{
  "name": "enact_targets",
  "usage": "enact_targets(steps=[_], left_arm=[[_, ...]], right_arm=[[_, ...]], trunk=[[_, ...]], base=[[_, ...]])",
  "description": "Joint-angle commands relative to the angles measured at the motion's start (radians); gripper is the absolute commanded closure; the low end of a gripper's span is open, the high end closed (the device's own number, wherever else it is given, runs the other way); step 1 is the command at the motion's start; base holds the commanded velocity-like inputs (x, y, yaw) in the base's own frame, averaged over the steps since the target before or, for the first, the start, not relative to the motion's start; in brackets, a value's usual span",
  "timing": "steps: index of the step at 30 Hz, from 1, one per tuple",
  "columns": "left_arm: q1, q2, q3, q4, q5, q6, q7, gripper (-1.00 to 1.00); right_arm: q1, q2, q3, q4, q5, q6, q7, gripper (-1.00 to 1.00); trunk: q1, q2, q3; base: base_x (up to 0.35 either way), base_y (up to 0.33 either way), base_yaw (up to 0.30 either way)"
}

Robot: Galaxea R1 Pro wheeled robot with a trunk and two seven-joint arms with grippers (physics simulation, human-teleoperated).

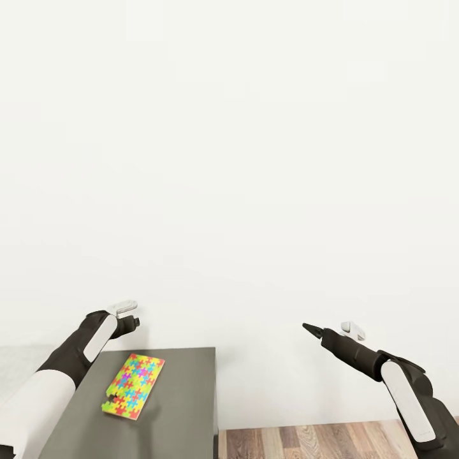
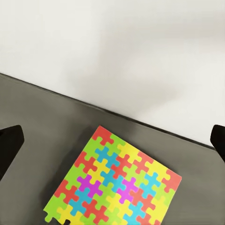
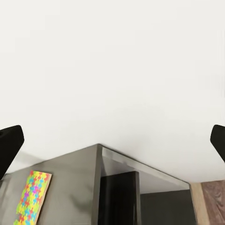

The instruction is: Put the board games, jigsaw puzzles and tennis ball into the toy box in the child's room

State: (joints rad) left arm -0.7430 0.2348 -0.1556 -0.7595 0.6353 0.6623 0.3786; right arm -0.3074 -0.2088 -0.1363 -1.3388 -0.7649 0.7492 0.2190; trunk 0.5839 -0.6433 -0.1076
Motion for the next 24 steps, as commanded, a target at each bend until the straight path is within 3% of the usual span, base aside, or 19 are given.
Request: enact_targets(steps=[1,6,24], left_arm=[[-0.001,0.001,-0.005,-0.001,0.01,0.002,0.009,-1.0],[-0.001,0.001,-0.007,-0.001,0.01,0.003,0.009,-1.0],[-0.001,0.001,-0.078,0.03,0.01,0.002,0.011,-1.0]], right_arm=[[-0.001,0.0,-0.002,0.0,0.002,0.005,0.005,-1.0],[-0.001,0.0,-0.002,0.0,0.002,0.006,0.005,-1.0],[-0.001,-0.001,-0.002,0.001,0.002,0.006,0.005,-1.0]], trunk=[[0.0,-0.002,-0.004],[0.0,-0.002,-0.012],[0.0,-0.002,-0.041]], base=[[0.0,0.0,0.0],[0.0,0.0,0.0],[0.0,0.0,0.0]])
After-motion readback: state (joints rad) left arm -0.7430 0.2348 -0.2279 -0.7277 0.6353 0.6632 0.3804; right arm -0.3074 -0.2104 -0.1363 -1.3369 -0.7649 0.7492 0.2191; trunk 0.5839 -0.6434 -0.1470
